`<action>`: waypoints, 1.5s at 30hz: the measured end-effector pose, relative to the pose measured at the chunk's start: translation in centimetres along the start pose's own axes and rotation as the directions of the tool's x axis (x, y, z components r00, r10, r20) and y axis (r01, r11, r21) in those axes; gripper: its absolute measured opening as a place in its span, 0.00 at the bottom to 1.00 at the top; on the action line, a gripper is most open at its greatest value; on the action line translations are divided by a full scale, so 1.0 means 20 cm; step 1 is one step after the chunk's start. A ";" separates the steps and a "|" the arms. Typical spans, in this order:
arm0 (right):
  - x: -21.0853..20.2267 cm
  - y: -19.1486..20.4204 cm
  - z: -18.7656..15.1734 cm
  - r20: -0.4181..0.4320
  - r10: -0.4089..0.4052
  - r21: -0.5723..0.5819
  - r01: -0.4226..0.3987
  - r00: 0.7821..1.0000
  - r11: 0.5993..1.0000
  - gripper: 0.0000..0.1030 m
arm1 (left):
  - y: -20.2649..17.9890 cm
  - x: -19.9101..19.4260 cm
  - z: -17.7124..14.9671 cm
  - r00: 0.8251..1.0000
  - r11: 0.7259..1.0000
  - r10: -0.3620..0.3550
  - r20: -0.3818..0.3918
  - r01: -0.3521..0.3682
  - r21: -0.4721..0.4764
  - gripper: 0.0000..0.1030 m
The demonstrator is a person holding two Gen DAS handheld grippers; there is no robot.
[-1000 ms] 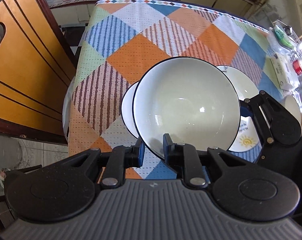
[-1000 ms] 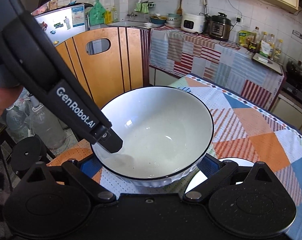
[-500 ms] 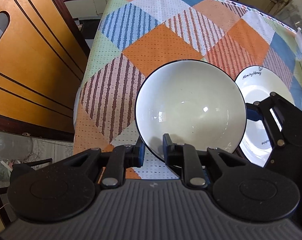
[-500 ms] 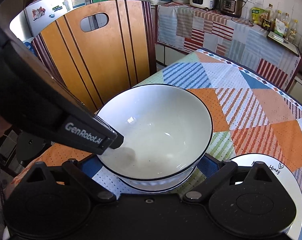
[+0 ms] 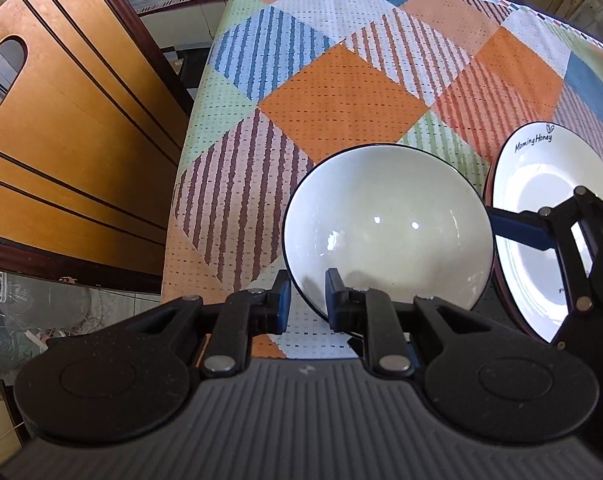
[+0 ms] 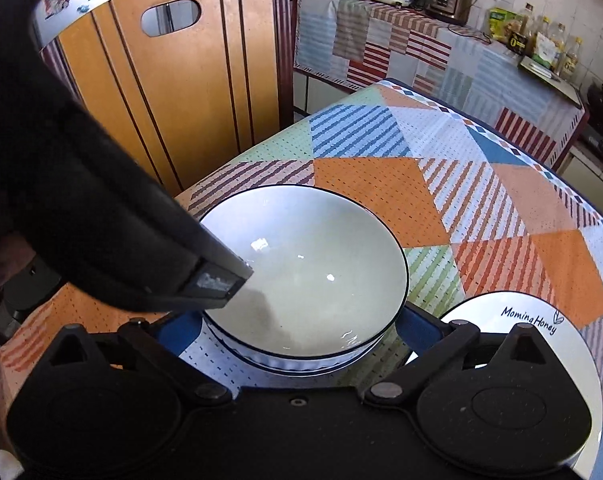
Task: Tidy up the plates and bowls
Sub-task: 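Open the left tool and withdraw it from the bowl stack, then move the left tool to the white bowl near the water bottles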
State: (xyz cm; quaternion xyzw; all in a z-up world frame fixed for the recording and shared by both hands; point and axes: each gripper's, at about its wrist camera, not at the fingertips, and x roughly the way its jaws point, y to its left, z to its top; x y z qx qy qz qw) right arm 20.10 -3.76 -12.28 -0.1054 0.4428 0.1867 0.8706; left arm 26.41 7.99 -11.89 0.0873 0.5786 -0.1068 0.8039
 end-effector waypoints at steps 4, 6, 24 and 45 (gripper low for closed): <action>-0.06 0.00 -0.02 0.028 -0.014 0.018 0.014 1.000 1.000 1.00 | 0.01 -0.07 -0.02 1.000 1.000 -0.022 0.020 0.022 -0.004 0.18; -0.10 0.00 -0.03 0.042 -0.012 0.032 0.011 0.999 0.999 1.00 | 0.01 -0.11 -0.03 0.999 1.000 -0.026 0.041 0.026 0.008 0.21; -0.73 -0.09 -0.31 0.085 -0.138 0.207 0.118 0.987 0.971 1.00 | -0.18 -0.52 -0.22 0.987 0.977 -0.136 0.084 0.119 0.174 0.42; -1.12 -0.35 -0.77 -0.009 -0.352 0.382 0.329 0.936 0.864 1.00 | -0.65 -0.74 -0.29 0.965 0.881 -0.236 0.116 0.162 0.444 0.80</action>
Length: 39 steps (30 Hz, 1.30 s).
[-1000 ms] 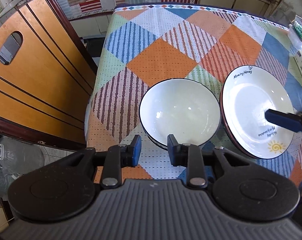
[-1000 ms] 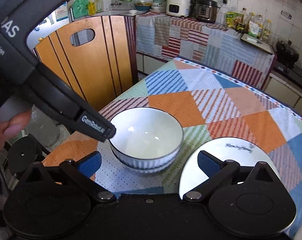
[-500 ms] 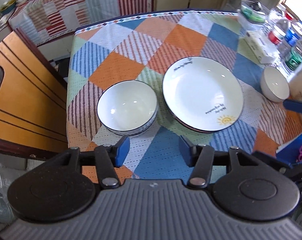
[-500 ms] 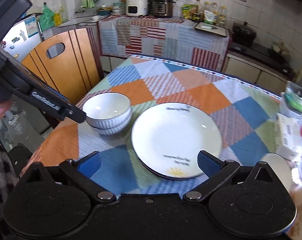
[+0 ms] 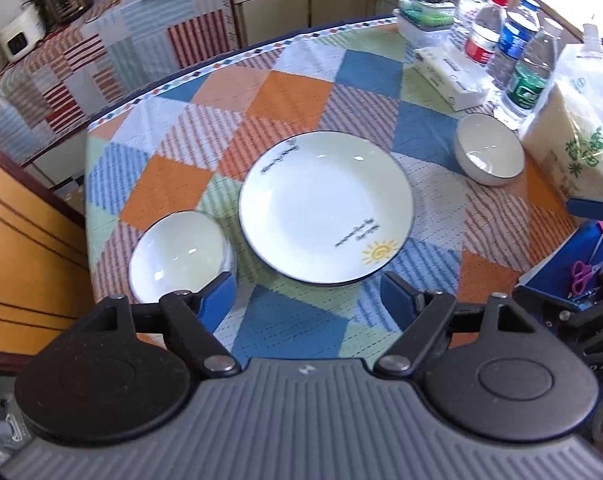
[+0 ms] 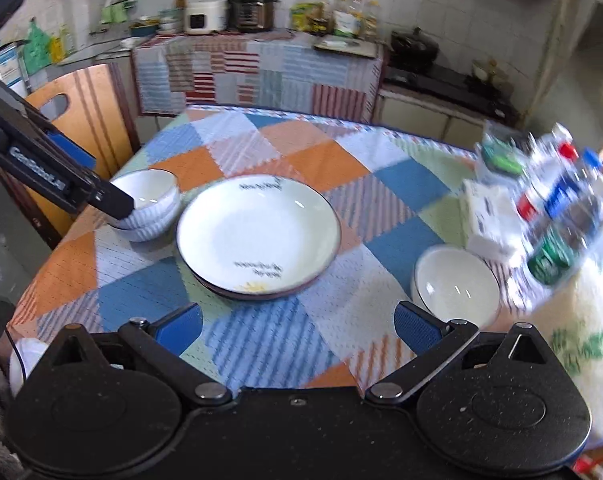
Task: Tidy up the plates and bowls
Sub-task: 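Move the left tool to the white bowl near the water bottles, then grasp the third bowl rim with the left tool and lift it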
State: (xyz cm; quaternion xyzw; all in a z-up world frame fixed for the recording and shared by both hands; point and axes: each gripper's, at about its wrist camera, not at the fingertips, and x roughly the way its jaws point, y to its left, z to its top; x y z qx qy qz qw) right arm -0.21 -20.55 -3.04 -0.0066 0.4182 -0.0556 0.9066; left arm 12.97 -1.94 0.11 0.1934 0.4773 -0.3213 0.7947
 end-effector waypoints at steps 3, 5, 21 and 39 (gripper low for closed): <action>0.02 -0.08 -0.07 0.017 -0.045 0.018 0.044 0.999 0.999 1.00 | -0.08 0.06 0.04 1.000 1.000 -0.012 0.006 0.012 0.029 0.83; 0.04 -0.12 -0.11 0.052 -0.094 0.012 0.094 0.994 0.996 1.00 | -0.14 0.12 0.07 1.000 0.999 -0.016 0.000 0.016 0.046 0.83; 0.61 -0.45 -0.20 0.003 -0.254 0.071 0.253 0.967 0.965 1.00 | -0.46 0.51 0.35 0.991 0.990 -0.133 0.011 0.132 0.055 0.81; 0.88 -0.70 -0.17 0.016 -0.214 0.297 0.200 0.977 0.934 1.00 | -0.77 1.13 0.57 0.975 0.977 -0.200 -0.101 0.190 -0.102 0.62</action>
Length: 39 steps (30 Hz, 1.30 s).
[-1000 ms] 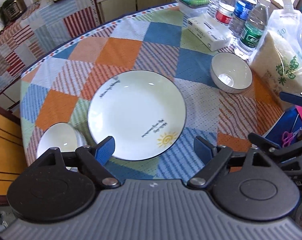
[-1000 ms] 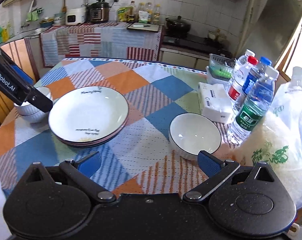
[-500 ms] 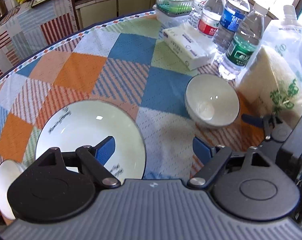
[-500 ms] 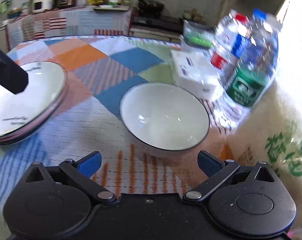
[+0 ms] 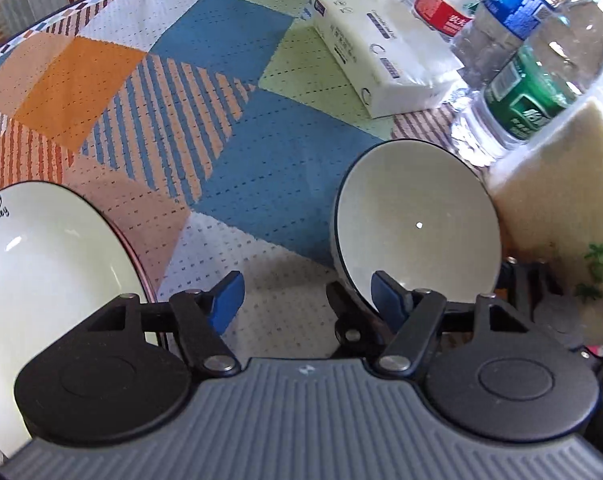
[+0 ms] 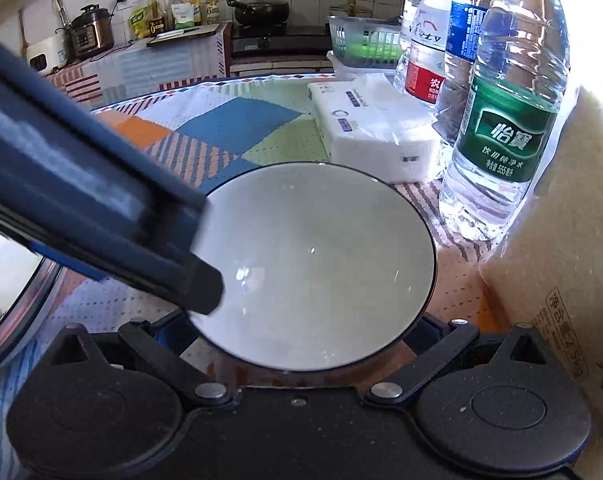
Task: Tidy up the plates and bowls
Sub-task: 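Grasp the third bowl rim with the left tool and lift it, then carry the third bowl over the bowl stack and lower it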
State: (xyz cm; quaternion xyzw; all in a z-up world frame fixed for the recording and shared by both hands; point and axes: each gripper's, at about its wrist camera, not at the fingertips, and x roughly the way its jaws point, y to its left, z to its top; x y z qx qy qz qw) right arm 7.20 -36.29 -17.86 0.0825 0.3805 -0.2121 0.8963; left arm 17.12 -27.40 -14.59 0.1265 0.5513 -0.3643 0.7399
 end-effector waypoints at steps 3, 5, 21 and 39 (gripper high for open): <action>0.01 0.00 0.01 -0.012 0.000 0.003 0.000 1.000 1.000 1.00 | 0.01 0.03 0.01 1.000 1.000 -0.016 0.010 0.016 -0.012 0.48; 0.01 0.02 0.02 -0.010 -0.010 -0.025 0.010 1.000 1.000 1.00 | 0.02 0.04 0.01 0.998 0.997 -0.067 0.010 0.068 -0.047 0.33; -0.15 0.11 -0.02 0.015 0.034 -0.007 -0.034 0.999 0.999 0.99 | 0.03 -0.19 -0.09 0.998 0.998 -0.054 0.041 0.052 0.043 0.13; -0.50 0.54 0.03 0.053 0.137 -0.156 -0.128 0.989 0.980 0.98 | 0.35 -0.71 -0.35 0.994 0.999 0.034 0.104 -0.033 -0.012 0.14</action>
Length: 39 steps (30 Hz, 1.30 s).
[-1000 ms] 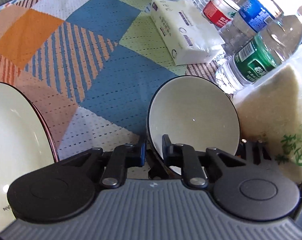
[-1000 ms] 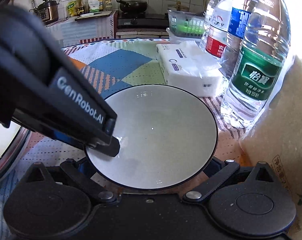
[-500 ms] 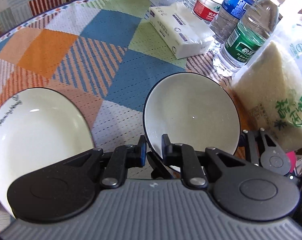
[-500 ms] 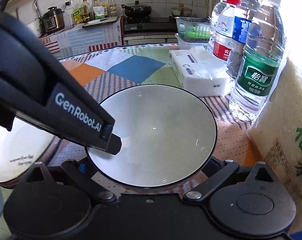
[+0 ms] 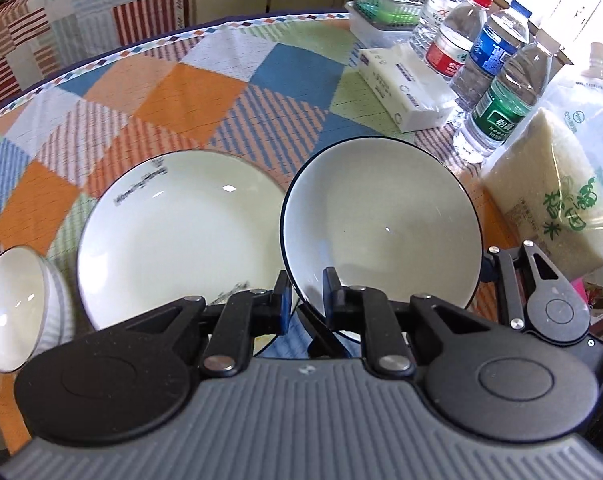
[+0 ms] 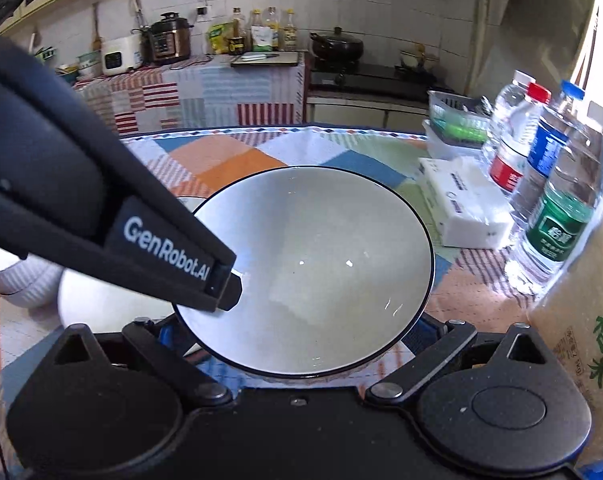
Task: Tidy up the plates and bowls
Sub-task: 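Carry the third bowl over the bowl stack and lower it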
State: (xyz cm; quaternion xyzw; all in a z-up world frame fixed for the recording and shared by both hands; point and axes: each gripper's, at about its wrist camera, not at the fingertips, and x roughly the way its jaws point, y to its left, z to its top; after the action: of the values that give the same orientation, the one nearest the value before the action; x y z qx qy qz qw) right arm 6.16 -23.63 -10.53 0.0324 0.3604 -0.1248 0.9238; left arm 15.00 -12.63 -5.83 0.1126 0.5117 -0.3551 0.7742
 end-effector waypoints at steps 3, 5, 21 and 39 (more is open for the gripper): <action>-0.07 0.11 0.01 0.011 0.030 -0.038 -0.030 0.999 0.999 0.98 | 0.09 -0.09 -0.04 1.000 1.000 0.005 -0.008 -0.005 -0.028 0.14; -0.10 0.17 0.02 0.015 0.051 -0.061 -0.050 0.999 0.997 0.98 | 0.13 -0.16 -0.08 1.000 0.999 0.021 -0.002 -0.021 -0.028 0.14; -0.22 0.68 0.13 0.038 0.197 -0.263 -0.180 0.980 0.948 0.98 | 0.58 -0.51 -0.28 0.996 0.986 0.084 0.013 -0.081 -0.143 0.15; 0.02 0.96 0.35 -0.071 0.445 -0.395 -0.435 0.893 0.809 0.98 | 1.15 -0.49 -0.27 0.997 0.938 0.083 0.012 -0.074 -0.339 0.15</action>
State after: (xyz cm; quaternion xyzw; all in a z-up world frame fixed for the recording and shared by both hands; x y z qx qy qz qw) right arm 15.90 -6.28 -6.09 -0.0765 0.3494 0.1684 0.9185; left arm 24.21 11.17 -4.17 -0.0065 0.5502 -0.2322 0.8021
